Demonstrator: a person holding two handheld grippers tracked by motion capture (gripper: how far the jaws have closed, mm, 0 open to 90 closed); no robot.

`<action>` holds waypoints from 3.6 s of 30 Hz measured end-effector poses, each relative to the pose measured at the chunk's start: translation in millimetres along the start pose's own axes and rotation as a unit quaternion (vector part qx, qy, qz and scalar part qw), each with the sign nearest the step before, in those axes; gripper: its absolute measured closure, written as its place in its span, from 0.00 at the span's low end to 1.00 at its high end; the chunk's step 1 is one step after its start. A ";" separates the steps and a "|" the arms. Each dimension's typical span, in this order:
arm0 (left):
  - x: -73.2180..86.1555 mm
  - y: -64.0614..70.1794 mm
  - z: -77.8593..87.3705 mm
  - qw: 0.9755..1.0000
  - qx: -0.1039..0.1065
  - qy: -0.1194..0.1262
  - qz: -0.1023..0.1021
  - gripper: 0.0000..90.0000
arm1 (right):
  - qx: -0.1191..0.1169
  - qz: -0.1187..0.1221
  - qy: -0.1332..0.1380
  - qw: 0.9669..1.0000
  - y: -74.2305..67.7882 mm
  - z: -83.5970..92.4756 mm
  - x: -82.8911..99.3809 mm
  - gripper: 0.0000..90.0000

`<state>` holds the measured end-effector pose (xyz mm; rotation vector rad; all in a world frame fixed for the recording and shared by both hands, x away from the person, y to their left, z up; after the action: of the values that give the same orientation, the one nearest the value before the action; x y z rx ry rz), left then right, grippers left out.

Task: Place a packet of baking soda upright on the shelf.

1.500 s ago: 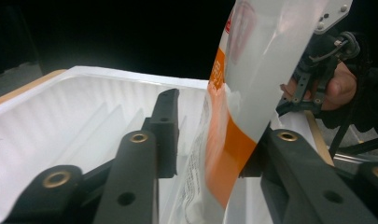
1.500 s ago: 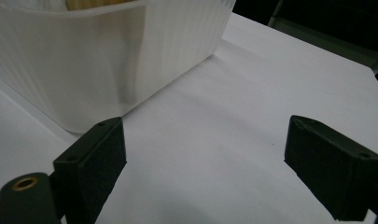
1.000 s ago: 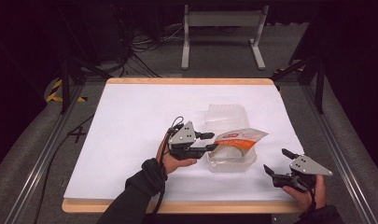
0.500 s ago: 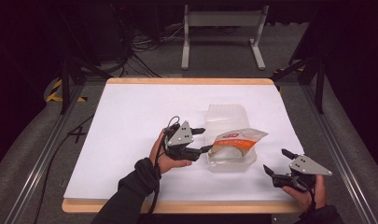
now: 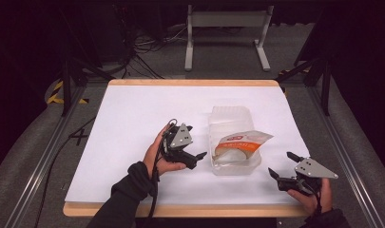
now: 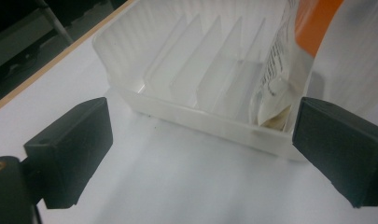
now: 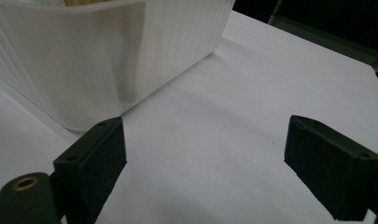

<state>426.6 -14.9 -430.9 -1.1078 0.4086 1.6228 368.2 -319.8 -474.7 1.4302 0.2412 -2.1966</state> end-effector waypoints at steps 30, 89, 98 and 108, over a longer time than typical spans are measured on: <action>95.5 -29.9 69.1 0.996 -0.057 -0.062 0.014 0.06 | 0.004 0.002 0.004 1.000 -0.9 0.4 -1.6 0.15; 187.5 -36.2 180.7 0.975 -0.132 0.041 0.172 0.07 | 0.012 0.002 0.006 1.000 2.0 3.2 -3.0 0.15; 187.9 -34.8 176.3 0.976 -0.133 0.030 0.168 0.06 | 0.011 0.001 0.002 1.000 1.6 2.2 -2.0 0.15; 186.3 -33.3 169.8 0.979 -0.133 0.011 0.155 0.07 | 0.007 0.002 0.000 1.000 1.9 1.4 0.2 0.15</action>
<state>381.8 228.7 -488.5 -1.3103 0.4014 1.9842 368.0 -322.1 -474.0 1.4366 0.2228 -2.1994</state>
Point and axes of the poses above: each handheld gripper's, and its own axes: z roughly backward along the jaws, x roughly out of its underside, y roughly to its right, the point moved 9 cm from there along -z, roughly forward along the jaws, and after that the axes turned 6 degrees about -z, right-handed, at the moved point
